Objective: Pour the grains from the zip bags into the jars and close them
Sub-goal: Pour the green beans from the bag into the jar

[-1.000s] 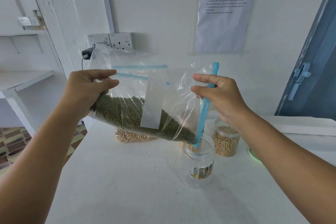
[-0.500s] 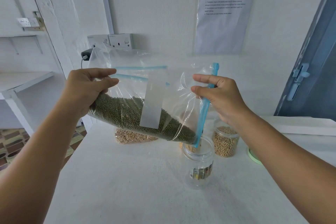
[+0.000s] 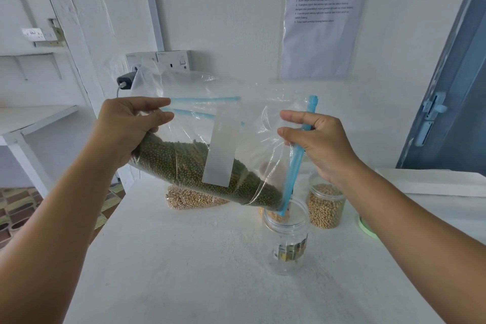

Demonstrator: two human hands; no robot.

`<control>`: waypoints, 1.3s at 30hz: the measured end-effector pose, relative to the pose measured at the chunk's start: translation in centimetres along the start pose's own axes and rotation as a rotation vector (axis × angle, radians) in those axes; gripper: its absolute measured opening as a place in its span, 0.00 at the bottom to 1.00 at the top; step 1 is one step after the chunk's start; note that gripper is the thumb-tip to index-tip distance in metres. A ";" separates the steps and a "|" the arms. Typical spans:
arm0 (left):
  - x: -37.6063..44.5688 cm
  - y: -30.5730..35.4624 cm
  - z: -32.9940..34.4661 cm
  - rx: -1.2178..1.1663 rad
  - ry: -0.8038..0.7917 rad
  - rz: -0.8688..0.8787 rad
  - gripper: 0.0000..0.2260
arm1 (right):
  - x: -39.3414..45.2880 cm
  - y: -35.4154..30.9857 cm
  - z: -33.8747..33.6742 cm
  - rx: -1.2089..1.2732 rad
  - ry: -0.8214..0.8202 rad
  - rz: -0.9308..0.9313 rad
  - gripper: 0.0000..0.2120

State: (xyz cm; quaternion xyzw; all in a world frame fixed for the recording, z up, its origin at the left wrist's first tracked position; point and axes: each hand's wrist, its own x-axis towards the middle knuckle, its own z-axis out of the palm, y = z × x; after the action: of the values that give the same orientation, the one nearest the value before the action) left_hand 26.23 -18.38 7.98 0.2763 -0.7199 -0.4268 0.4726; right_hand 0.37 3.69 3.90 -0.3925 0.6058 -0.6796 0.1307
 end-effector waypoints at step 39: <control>0.3 -0.9 0.7 0.006 -0.014 0.034 0.12 | 0.3 0.9 0.2 0.020 -0.007 0.010 0.18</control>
State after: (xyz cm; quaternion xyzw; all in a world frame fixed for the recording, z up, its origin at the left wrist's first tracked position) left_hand 25.50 -18.81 7.24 0.2625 -0.7288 -0.4186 0.4741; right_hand 0.01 3.16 3.21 -0.3905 0.6004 -0.6837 0.1401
